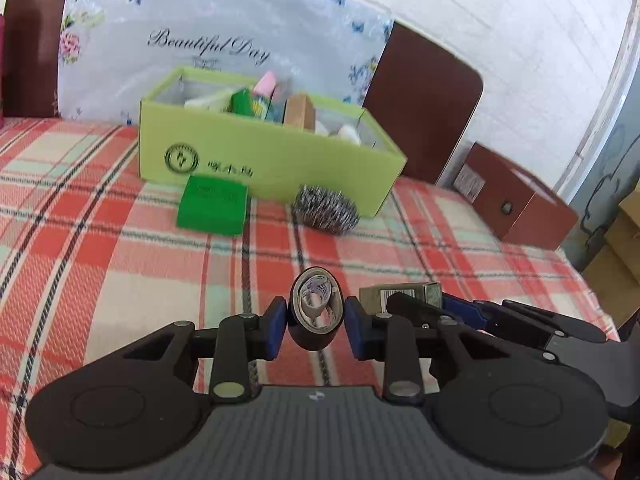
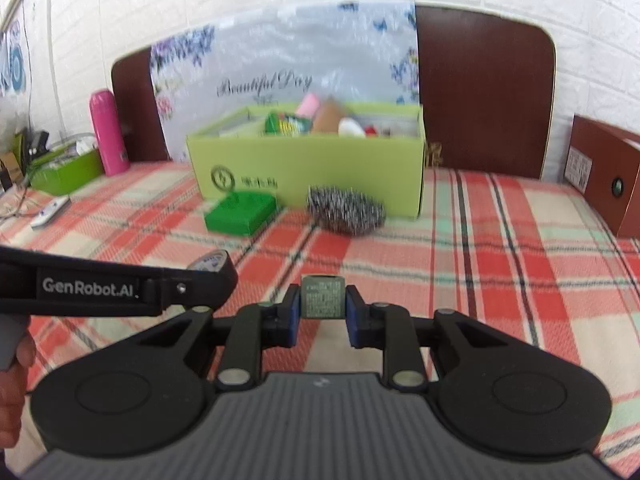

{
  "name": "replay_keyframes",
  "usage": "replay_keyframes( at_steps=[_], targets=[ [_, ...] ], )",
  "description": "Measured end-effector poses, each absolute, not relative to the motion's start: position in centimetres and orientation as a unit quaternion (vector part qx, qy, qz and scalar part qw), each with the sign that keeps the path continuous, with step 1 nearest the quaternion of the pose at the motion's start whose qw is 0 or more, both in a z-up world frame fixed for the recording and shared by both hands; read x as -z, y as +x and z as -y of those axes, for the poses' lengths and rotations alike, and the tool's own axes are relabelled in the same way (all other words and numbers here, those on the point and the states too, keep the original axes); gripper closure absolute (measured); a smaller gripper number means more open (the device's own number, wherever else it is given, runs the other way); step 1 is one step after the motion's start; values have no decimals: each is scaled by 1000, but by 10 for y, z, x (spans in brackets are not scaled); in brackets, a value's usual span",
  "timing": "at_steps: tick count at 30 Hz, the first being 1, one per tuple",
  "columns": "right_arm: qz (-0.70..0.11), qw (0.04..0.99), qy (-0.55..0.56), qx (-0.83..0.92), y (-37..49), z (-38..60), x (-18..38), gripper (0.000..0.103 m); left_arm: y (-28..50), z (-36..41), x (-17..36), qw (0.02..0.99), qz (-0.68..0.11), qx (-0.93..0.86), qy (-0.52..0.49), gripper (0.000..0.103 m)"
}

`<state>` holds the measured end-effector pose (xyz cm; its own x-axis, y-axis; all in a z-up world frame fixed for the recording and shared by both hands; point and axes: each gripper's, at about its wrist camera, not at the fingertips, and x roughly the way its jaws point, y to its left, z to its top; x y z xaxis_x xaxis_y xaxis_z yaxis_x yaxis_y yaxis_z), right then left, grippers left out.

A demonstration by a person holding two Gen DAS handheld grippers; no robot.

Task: Organize objects
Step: 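Carry the tape roll and olive-green box into the lime-green box and release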

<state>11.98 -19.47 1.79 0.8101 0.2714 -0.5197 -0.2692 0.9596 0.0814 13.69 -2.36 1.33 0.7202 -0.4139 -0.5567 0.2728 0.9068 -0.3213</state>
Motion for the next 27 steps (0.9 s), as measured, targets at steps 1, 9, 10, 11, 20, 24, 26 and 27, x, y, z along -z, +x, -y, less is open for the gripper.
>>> replay_keyframes(
  at_steps=[1, 9, 10, 11, 20, 24, 26, 27],
  targets=[
    [-264, 954, 3, -143, 120, 195, -24, 81, 137, 23, -18, 923, -318, 187, -110, 70],
    [-196, 970, 7, -141, 144, 203, -67, 81, 159, 21, -58, 935, -270, 190, -130, 70],
    [-189, 972, 6, -140, 149, 204, -71, 81, 164, 20, -63, 936, -265, 191, -133, 70],
    [-183, 973, 4, -139, 156, 204, -75, 81, 170, 21, -67, 936, -261, 192, -137, 70],
    [-124, 986, -35, -110, 227, 206, -93, 81, 240, 41, -104, 945, -219, 205, -134, 70],
    [-117, 987, -36, -100, 266, 209, -83, 81, 277, 50, -110, 944, -212, 206, -144, 70],
    [-126, 987, -34, -97, 288, 208, -72, 81, 295, 57, -108, 945, -212, 204, -142, 70],
    [-135, 985, -36, -98, 298, 208, -65, 81, 304, 60, -104, 946, -211, 203, -139, 70]
  ],
)
